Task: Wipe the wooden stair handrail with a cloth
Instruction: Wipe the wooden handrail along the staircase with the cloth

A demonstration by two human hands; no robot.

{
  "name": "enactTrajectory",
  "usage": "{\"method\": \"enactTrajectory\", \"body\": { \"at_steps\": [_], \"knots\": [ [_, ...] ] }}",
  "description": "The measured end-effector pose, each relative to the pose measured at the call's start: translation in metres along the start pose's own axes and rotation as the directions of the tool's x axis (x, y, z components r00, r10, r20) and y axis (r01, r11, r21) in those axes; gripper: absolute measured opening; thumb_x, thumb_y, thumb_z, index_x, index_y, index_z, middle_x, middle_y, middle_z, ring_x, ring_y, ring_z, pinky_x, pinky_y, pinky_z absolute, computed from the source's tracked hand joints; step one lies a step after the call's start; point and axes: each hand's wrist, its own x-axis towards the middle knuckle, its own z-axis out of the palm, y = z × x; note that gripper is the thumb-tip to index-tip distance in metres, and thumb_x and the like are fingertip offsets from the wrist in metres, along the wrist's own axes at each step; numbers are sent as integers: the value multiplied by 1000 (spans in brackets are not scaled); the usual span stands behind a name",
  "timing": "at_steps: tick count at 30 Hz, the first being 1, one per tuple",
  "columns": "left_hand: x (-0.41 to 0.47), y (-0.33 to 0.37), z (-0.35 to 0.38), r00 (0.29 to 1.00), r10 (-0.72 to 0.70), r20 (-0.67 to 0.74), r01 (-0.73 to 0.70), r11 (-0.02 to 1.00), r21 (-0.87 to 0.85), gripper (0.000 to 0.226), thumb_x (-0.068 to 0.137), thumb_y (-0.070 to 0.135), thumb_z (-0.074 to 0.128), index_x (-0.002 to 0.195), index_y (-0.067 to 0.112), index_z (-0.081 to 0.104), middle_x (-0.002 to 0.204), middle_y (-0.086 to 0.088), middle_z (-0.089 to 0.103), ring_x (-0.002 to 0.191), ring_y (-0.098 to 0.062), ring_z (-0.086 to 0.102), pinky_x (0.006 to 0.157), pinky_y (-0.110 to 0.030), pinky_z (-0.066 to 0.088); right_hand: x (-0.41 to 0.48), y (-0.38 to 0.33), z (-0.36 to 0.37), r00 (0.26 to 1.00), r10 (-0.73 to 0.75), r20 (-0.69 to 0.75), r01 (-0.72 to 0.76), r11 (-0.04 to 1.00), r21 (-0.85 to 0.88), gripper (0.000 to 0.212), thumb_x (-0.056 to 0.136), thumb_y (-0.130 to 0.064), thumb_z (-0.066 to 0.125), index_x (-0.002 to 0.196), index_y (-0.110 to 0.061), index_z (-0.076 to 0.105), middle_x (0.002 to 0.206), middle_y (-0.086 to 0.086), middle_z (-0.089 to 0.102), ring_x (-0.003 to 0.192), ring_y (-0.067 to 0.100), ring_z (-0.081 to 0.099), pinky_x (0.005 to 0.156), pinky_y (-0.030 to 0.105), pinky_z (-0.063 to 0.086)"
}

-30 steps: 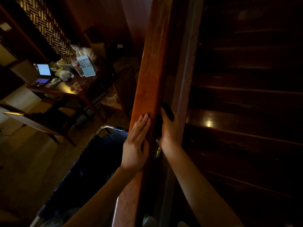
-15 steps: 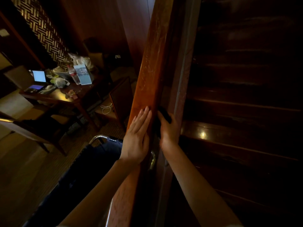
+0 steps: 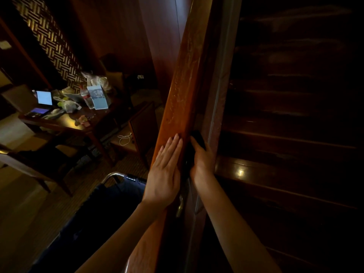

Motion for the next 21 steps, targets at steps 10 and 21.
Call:
{"method": "enactTrajectory", "body": {
  "at_steps": [10, 21],
  "knots": [
    [1, -1, -1, 1000, -11, 3, 11, 1000, -12, 65, 94, 17, 32, 156, 25, 14, 164, 8, 10, 150, -11, 7, 121, -26, -2, 27, -12, 11, 979, -201, 42, 205, 972, -119, 18, 91, -22, 68, 107, -27, 62, 98, -4, 73, 84, 8, 71, 59, 16, 54],
    [0, 0, 0, 1000, -6, -7, 6, 1000, 0, 62, 97, 16, 34, 156, 21, 16, 164, 4, 11, 150, -11, 6, 122, -25, -2, -5, 6, -2, 982, -188, 18, 188, 977, -104, 15, 93, -17, 64, 108, -20, 63, 104, 2, 72, 87, 15, 72, 62, 16, 55]
  ]
}}
